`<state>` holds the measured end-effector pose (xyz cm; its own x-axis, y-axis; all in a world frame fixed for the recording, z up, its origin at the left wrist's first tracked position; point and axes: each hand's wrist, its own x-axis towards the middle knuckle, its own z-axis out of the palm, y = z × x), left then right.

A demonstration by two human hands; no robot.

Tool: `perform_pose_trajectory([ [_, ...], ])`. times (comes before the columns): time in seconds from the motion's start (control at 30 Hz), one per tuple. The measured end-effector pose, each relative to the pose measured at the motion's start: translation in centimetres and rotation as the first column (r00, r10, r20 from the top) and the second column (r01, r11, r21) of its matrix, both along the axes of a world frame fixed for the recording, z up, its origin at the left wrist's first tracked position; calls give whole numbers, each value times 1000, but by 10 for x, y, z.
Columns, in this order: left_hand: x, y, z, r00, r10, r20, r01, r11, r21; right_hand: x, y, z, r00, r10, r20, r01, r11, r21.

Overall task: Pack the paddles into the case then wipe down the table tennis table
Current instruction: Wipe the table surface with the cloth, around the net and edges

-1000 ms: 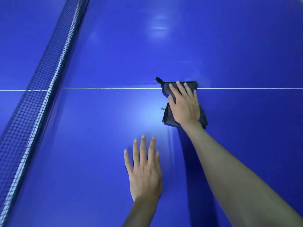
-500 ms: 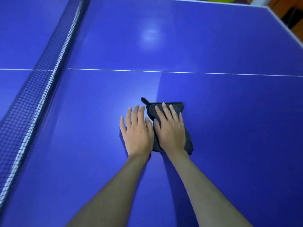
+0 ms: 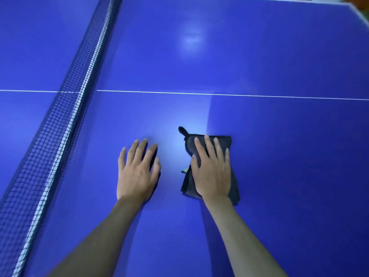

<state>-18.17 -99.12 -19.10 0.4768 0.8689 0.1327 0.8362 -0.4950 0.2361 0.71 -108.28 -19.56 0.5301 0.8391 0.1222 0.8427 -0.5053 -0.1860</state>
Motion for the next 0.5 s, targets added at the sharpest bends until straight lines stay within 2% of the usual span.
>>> perform_pose_trajectory([
  [0.3, -1, 6, -4, 997, -4, -75, 3, 1000, -13, 86, 160, 5, 1000, 3, -9, -2, 998, 60],
  [0.5, 1, 10, -7, 995, -10, -102, 11, 1000, 12, 107, 190, 4, 999, 54, 4, -54, 996, 69],
])
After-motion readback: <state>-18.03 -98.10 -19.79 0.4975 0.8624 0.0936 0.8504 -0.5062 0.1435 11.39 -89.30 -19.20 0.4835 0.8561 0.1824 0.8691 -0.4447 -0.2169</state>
